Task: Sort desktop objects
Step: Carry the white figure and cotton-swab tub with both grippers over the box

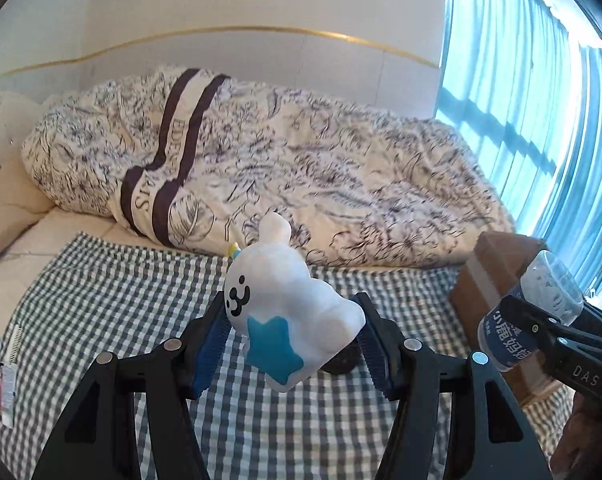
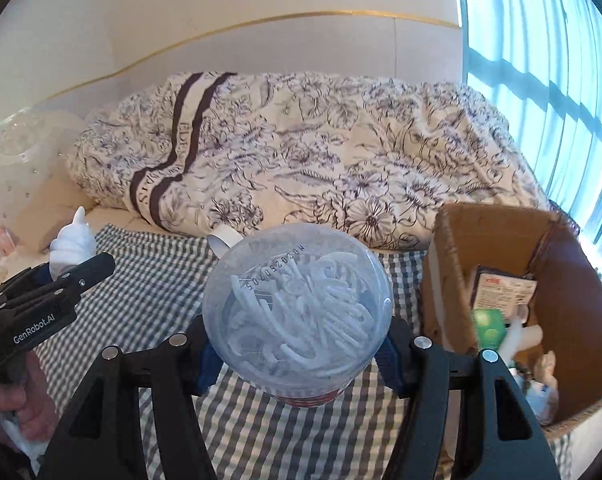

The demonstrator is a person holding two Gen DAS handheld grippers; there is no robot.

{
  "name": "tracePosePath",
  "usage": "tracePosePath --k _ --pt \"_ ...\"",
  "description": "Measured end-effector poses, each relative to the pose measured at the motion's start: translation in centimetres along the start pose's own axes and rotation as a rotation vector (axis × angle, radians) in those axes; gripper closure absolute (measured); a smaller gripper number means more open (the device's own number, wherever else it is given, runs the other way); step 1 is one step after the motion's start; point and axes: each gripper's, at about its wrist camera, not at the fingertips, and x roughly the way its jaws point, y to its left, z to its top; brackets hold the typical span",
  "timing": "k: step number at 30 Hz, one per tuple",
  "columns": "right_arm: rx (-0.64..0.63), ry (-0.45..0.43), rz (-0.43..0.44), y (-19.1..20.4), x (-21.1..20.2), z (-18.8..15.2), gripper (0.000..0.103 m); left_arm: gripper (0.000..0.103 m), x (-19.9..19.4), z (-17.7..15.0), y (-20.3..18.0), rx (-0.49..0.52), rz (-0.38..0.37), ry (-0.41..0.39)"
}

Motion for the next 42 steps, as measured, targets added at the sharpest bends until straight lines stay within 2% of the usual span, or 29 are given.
tracePosePath --k 12,20,24,33,36,42 --pt "-0.008 -0.058 0.020 0.3 -7.0 0.0 0.041 0.041 -7.6 1.2 -1.7 0.017 0.003 -0.084" --pt "-0.018 -0.114 0.027 0.0 -11.0 0.9 0.041 0.041 -11.2 2.3 -3.4 0.047 -0.002 -0.138" --pt "-0.006 -0.138 0.026 -1.1 -12.0 1.4 0.041 0.041 -12.0 3.1 -4.2 0.063 0.010 -0.146" --pt "0.010 -0.186 0.024 -3.9 -15.3 2.1 0.041 0.041 -14.1 4.1 -7.4 0.078 -0.026 -0.185" --pt "0.008 -0.192 -0.005 -4.9 -16.2 1.7 0.041 0.041 -13.6 4.1 -9.6 0.114 -0.041 -0.183" --pt "0.041 -0.194 -0.078 -8.9 -18.1 1.0 0.041 0.041 -13.2 4.0 -13.5 0.133 -0.121 -0.182"
